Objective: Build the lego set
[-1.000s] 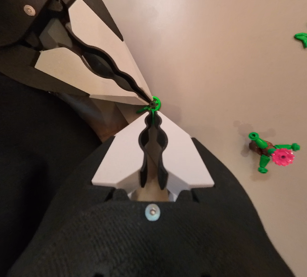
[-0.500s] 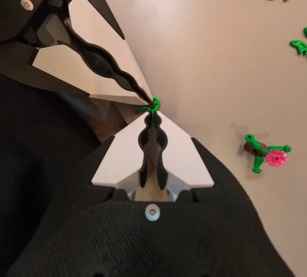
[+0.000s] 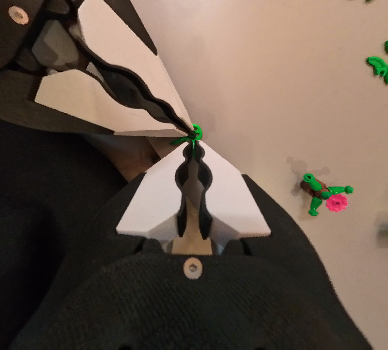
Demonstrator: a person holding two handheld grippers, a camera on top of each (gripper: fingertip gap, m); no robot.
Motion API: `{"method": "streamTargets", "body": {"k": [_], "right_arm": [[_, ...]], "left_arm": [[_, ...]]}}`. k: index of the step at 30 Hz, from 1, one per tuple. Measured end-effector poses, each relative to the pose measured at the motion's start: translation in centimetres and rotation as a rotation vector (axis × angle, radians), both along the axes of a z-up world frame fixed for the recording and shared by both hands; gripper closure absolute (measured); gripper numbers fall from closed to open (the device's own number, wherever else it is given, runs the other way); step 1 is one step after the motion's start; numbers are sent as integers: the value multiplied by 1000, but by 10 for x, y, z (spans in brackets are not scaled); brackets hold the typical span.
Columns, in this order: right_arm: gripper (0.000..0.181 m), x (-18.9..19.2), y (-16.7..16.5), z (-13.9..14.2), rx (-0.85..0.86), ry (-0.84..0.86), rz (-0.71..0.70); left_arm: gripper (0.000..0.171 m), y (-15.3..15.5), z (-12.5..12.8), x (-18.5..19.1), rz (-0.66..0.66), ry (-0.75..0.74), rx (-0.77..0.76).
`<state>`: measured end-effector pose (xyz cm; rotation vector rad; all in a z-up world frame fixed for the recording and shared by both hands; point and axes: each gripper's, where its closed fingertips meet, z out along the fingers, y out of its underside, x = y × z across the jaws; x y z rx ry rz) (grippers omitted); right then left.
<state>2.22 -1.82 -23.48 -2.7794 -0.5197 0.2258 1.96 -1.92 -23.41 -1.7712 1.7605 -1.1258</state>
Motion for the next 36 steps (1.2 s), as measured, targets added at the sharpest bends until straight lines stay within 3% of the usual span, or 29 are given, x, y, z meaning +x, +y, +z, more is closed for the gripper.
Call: {"method": "streamTargets", "body": {"k": [9, 21, 23, 24, 26, 30, 36], "right_arm": [[181, 0, 0, -2, -44, -27, 14], [173, 6, -3, 0, 190, -31, 67], [172, 8, -3, 8, 253, -13, 57], [171, 10, -3, 12, 280, -1, 45], [168, 15, -4, 18, 319, 24, 14], [167, 24, -8, 21, 376, 78, -49], [170, 31, -12, 26, 431, 180, -117]], "left_arm": [[170, 0, 0, 0, 5, -5, 12], [171, -1, 1, 1, -1, -5, 1], [163, 0, 2, 1, 4, 1, -18], [149, 0, 4, 2, 9, -1, -34], [143, 3, 12, 2, 17, -30, -61], [140, 23, 32, 4, 80, -117, -72], [141, 87, 34, -1, 287, -113, -9]]}}
